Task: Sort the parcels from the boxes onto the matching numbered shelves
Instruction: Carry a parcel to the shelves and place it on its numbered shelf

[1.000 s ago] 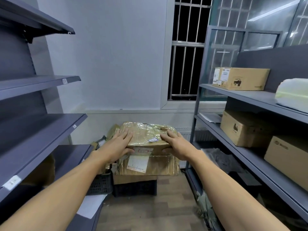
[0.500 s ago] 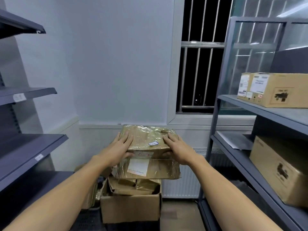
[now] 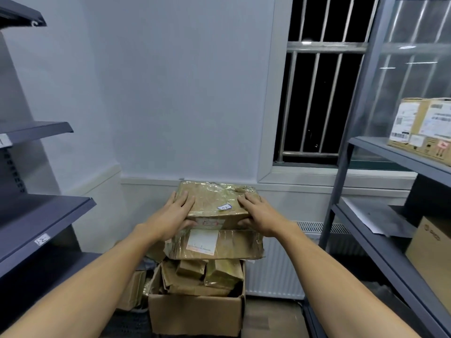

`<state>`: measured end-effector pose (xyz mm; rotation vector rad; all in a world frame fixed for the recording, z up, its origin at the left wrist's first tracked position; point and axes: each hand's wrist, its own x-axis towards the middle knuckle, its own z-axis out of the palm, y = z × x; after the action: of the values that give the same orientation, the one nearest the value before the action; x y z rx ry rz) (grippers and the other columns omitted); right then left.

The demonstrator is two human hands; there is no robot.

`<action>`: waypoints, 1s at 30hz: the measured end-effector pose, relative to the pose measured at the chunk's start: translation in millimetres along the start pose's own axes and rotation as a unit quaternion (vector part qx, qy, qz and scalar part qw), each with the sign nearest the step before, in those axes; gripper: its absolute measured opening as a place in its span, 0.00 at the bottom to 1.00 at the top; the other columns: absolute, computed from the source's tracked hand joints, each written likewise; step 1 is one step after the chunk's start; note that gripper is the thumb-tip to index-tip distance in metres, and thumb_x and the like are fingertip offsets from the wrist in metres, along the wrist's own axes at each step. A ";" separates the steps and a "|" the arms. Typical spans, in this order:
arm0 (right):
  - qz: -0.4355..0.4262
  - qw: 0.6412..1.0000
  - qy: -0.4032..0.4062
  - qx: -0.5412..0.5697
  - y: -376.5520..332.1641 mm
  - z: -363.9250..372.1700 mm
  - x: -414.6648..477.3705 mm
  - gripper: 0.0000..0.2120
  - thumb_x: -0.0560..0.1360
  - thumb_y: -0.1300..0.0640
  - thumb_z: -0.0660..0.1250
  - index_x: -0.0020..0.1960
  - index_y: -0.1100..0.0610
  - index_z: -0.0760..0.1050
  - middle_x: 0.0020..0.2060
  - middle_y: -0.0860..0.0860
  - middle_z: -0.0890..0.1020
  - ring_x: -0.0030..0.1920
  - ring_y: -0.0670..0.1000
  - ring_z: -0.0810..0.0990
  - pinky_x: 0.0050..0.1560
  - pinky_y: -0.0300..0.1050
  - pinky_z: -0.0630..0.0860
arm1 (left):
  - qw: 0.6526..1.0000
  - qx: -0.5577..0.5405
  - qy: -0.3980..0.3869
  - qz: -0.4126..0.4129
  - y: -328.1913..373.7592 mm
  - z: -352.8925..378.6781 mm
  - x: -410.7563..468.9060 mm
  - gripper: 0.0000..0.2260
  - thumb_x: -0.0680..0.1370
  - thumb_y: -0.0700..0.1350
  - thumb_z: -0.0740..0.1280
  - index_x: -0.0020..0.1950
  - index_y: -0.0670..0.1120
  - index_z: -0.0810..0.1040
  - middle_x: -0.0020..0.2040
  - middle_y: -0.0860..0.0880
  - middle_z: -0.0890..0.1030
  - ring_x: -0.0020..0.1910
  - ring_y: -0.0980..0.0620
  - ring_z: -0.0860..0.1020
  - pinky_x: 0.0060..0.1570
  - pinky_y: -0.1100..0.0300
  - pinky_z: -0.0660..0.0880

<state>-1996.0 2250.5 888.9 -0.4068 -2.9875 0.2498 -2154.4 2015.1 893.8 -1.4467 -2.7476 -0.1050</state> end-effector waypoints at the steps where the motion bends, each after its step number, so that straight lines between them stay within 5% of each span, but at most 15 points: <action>1: -0.007 1.000 0.001 0.002 -5.2 0.0 8.0 0.36 0.79 0.46 0.68 0.80 0.50 0.54 0.79 0.52 0.55 0.76 0.62 0.55 0.73 0.61 0.63 | 1.000 -0.001 0.001 -0.007 -6.9 -2.3 -1.7 0.37 0.81 0.61 0.58 0.82 0.47 0.44 0.82 0.45 0.42 0.80 0.39 0.39 0.78 0.47 0.48; 11: -0.131 0.991 -0.003 0.028 -118.8 11.6 95.5 0.35 0.80 0.46 0.67 0.81 0.51 0.53 0.79 0.51 0.55 0.77 0.64 0.53 0.74 0.60 0.61 | 0.991 0.020 0.030 -0.131 -110.6 -35.1 -67.7 0.36 0.82 0.59 0.58 0.82 0.48 0.44 0.82 0.45 0.41 0.80 0.40 0.40 0.78 0.46 0.50; 16: -0.227 0.974 -0.011 0.023 -185.7 19.2 127.4 0.36 0.81 0.46 0.65 0.81 0.54 0.51 0.80 0.54 0.53 0.79 0.64 0.50 0.79 0.57 0.48 | 0.977 0.039 0.038 -0.207 -151.2 -46.3 -123.9 0.36 0.82 0.59 0.58 0.82 0.47 0.44 0.82 0.45 0.41 0.80 0.42 0.38 0.78 0.48 0.51; 30: -0.453 0.889 -0.066 0.023 -344.2 46.4 133.7 0.37 0.80 0.43 0.64 0.81 0.52 0.50 0.81 0.52 0.51 0.79 0.67 0.48 0.78 0.60 0.51 | 0.887 0.070 0.016 -0.455 -141.1 -59.3 -286.8 0.35 0.83 0.59 0.55 0.82 0.47 0.43 0.82 0.45 0.41 0.80 0.40 0.40 0.77 0.50 0.54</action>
<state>-2218.1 1953.2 917.1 1.0311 -2.8992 0.2426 -2108.4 1695.2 928.9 -0.0264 -3.0477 0.0492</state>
